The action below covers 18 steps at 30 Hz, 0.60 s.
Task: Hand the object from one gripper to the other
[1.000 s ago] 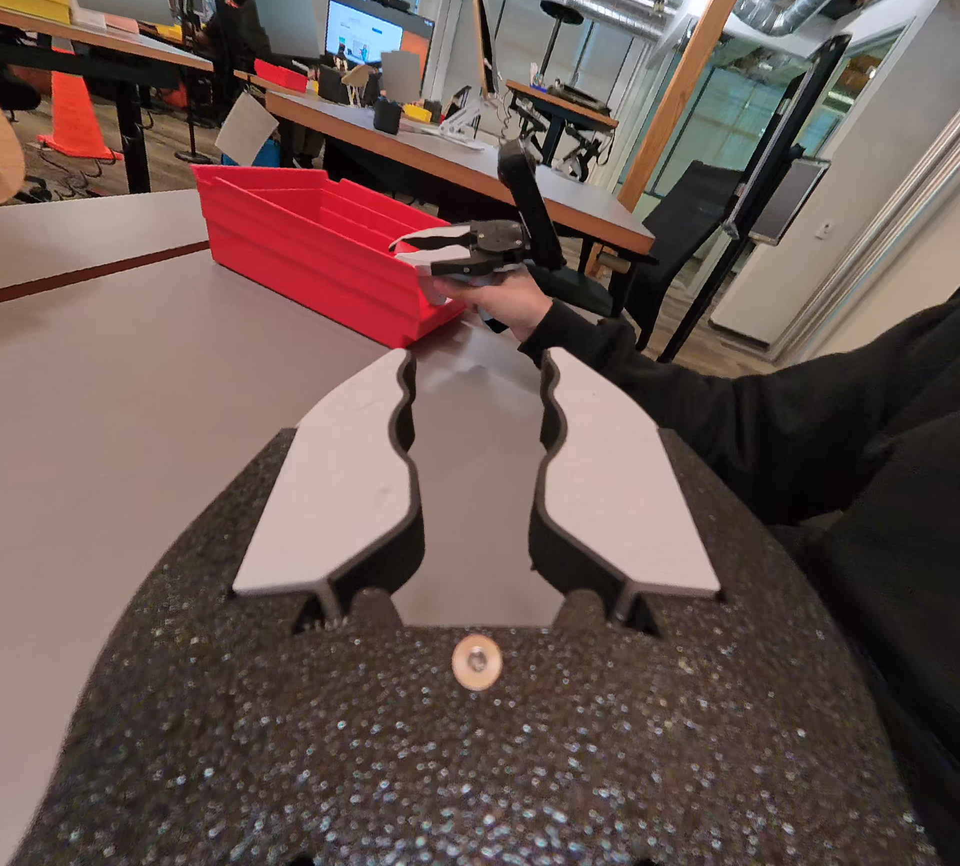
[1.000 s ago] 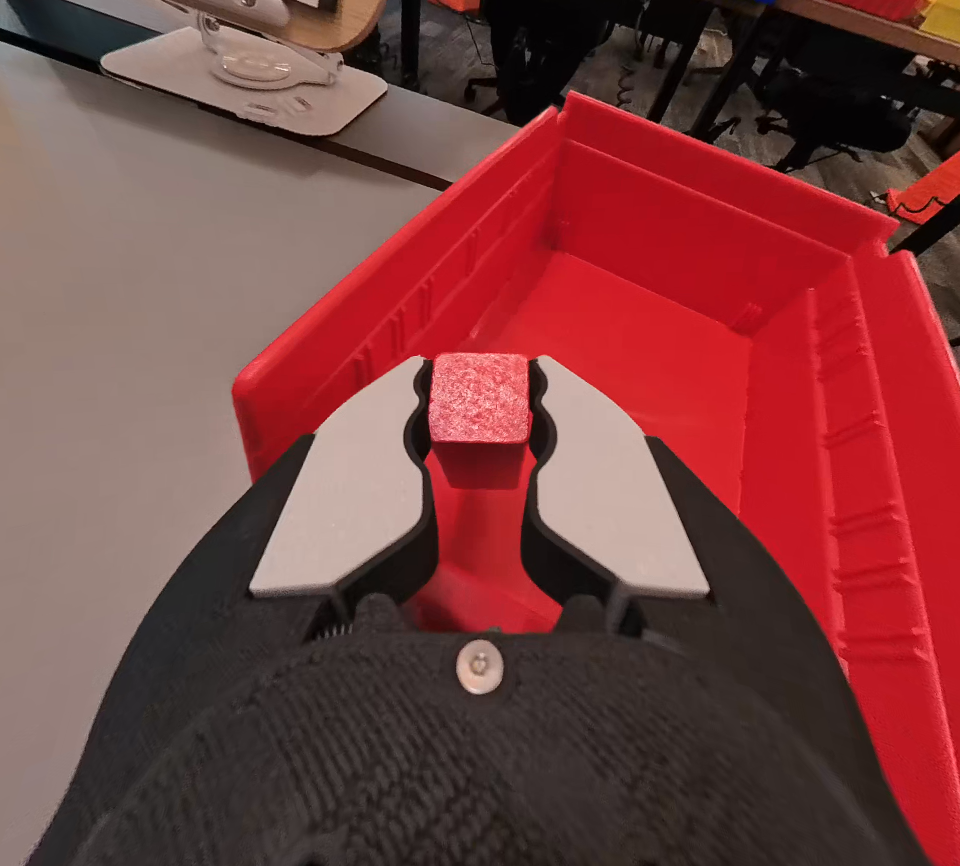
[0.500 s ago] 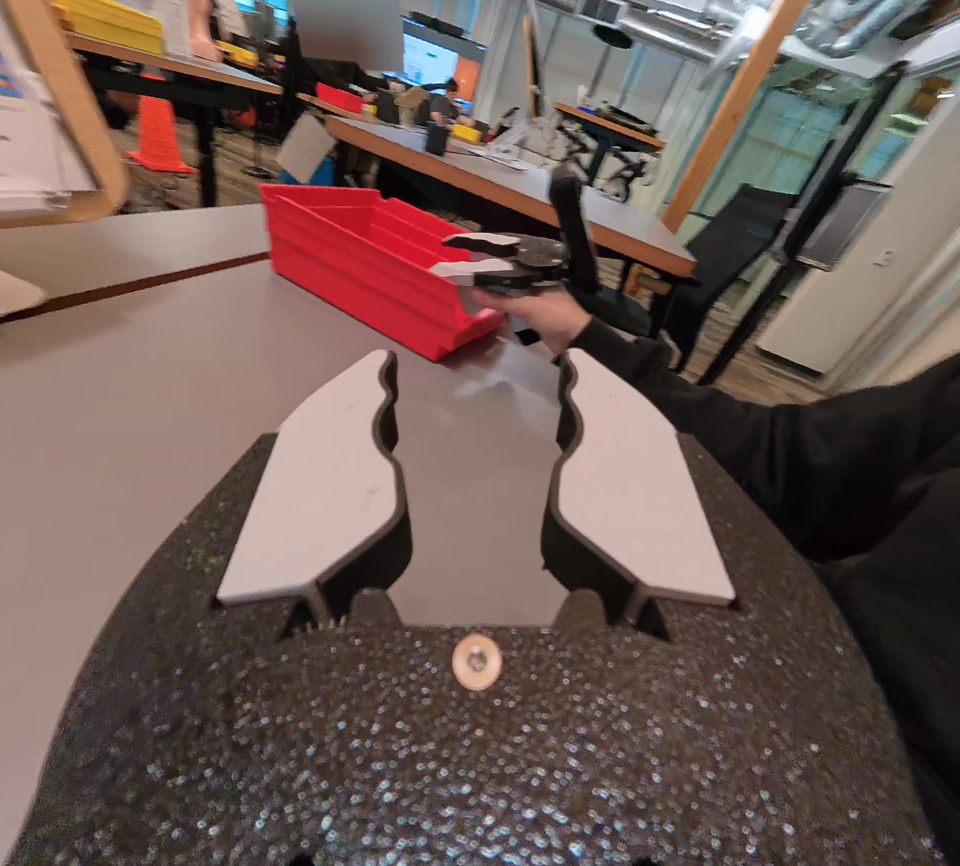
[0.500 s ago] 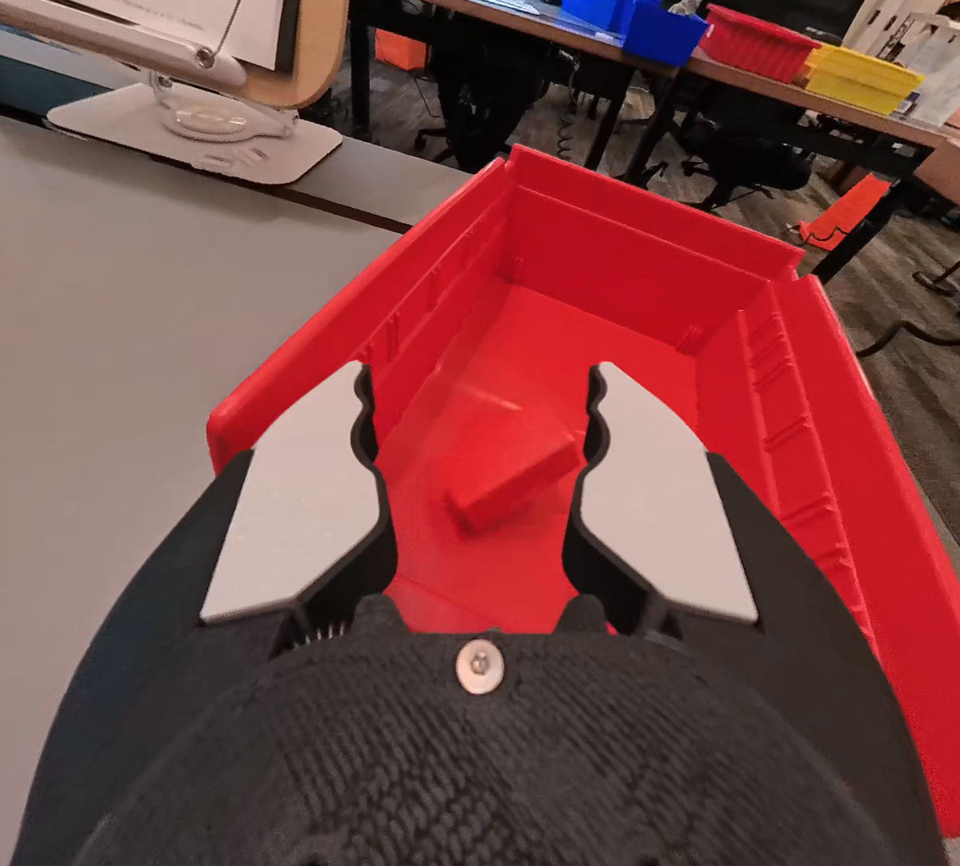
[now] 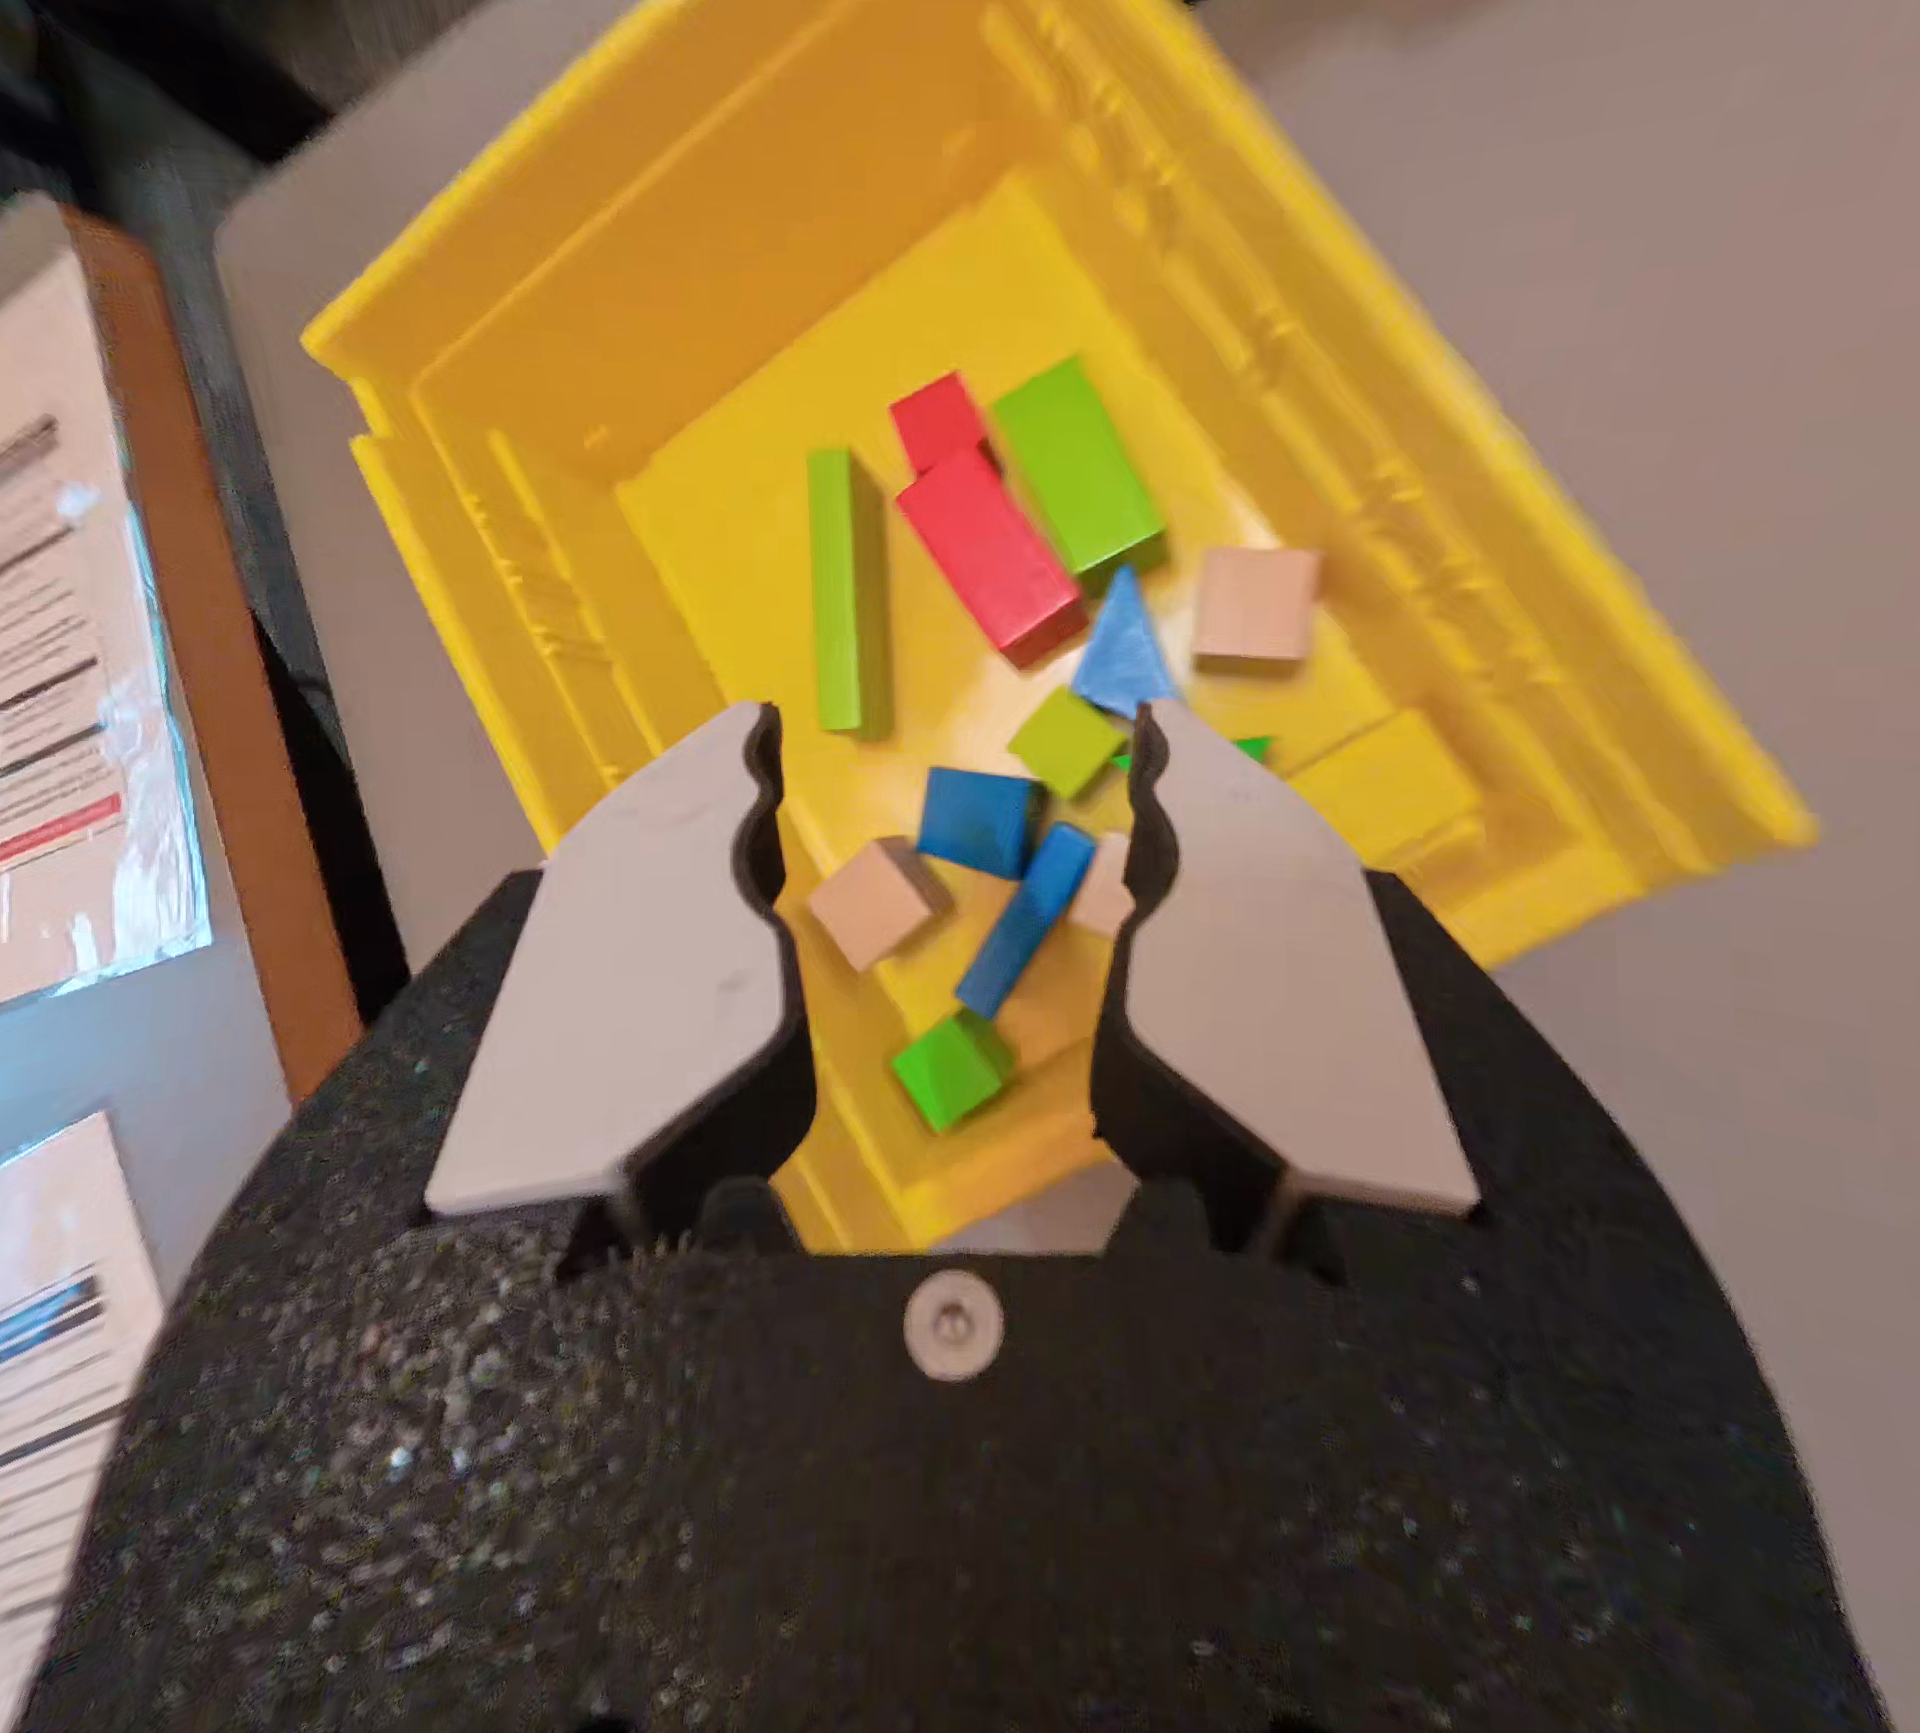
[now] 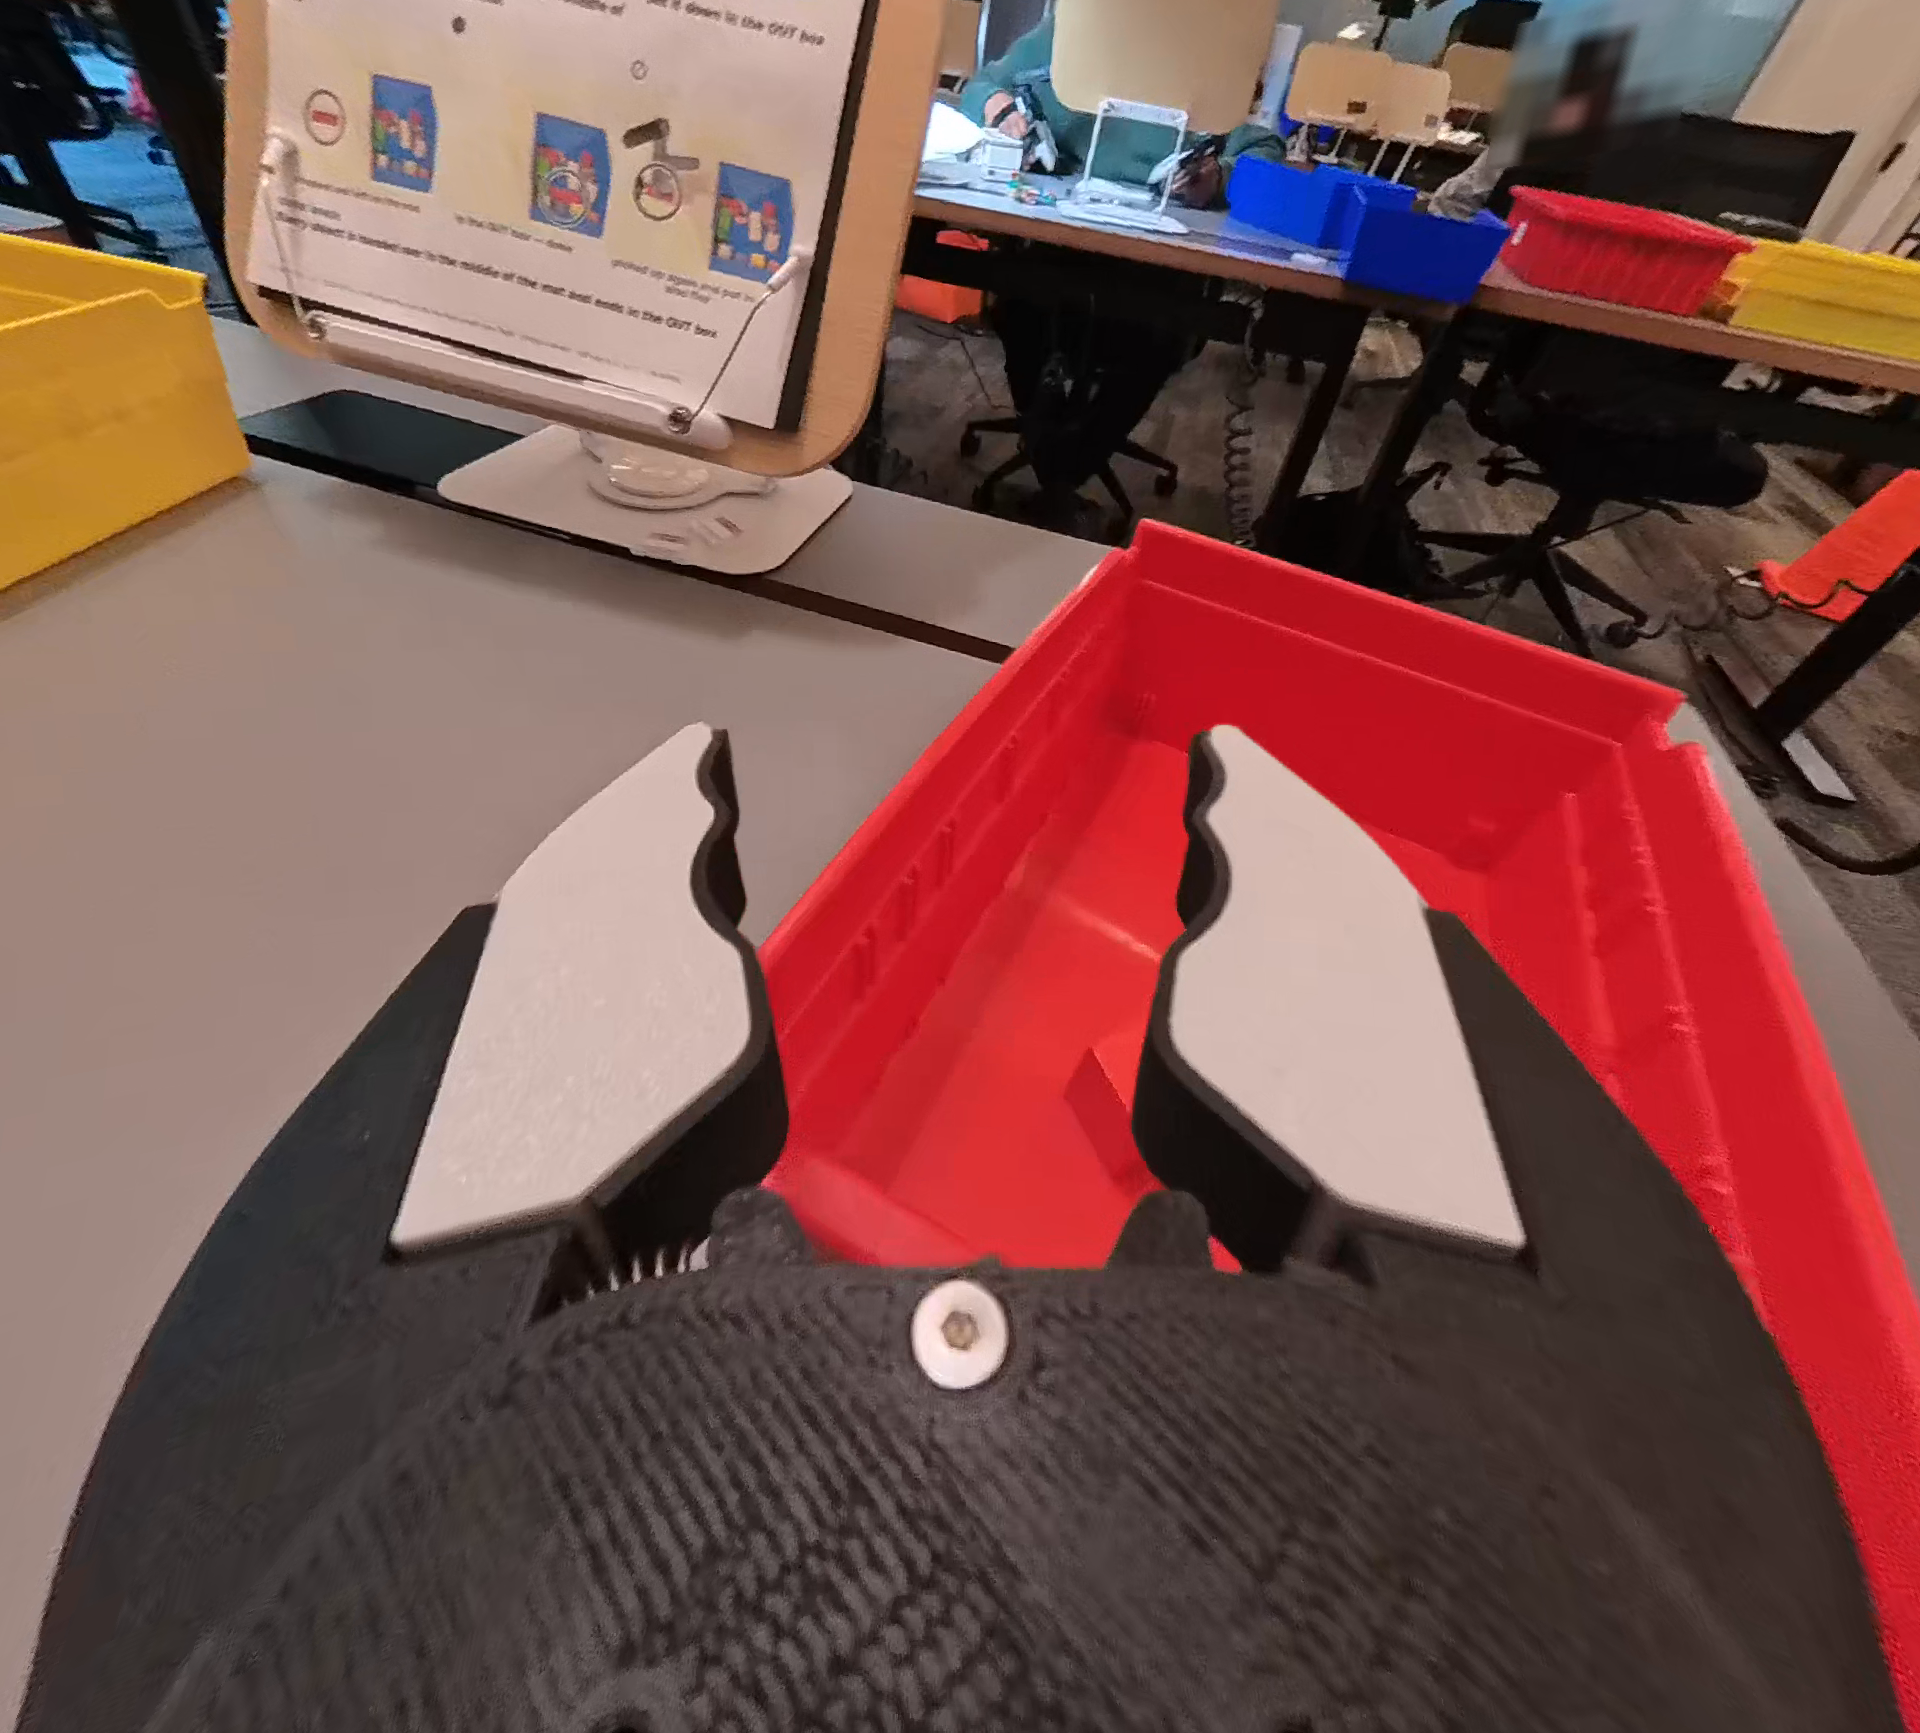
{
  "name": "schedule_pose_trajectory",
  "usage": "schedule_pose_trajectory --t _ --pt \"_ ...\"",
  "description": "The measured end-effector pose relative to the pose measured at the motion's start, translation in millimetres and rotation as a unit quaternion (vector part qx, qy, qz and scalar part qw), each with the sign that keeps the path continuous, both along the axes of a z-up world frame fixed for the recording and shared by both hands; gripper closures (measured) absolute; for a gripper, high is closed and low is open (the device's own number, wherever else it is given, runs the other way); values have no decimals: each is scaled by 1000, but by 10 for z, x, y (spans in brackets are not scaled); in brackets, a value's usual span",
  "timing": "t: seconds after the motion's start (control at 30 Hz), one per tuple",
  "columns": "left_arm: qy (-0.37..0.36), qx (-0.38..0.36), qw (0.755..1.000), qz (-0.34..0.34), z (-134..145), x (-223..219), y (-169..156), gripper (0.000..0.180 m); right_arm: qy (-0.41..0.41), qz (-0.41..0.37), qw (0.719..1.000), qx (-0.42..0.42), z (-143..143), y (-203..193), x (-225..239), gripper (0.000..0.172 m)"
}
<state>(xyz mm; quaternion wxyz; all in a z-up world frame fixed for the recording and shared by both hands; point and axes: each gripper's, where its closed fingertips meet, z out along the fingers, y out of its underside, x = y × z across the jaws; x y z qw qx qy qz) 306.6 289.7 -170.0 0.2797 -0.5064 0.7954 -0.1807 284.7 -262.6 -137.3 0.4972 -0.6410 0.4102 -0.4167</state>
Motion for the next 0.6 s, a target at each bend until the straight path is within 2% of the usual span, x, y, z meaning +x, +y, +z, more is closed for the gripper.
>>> schedule_pose_trajectory --t 0.03,0.13,0.2,0.3,0.43,0.53,0.6 --pt "33 17 999 5 -113 80 93 119 7 7 1000 2 -24 35 5 89" --pt "140 95 986 -3 -501 221 327 123 19 31 999 13 -67 162 10 89" --pt "174 144 974 -18 -693 322 437 130 22 43 999 13 -78 222 7 90" --pt "228 138 963 -31 -989 394 460 142 22 50 998 10 -84 251 7 89" --pt "282 129 951 -9 -1201 405 556 159 25 60 998 27 -96 270 17 88" --pt "300 81 950 31 -1233 365 526 164 29 62 997 35 -110 264 25 88" --pt "314 76 946 29 -1231 295 513 164 29 63 997 39 -111 270 33 88"
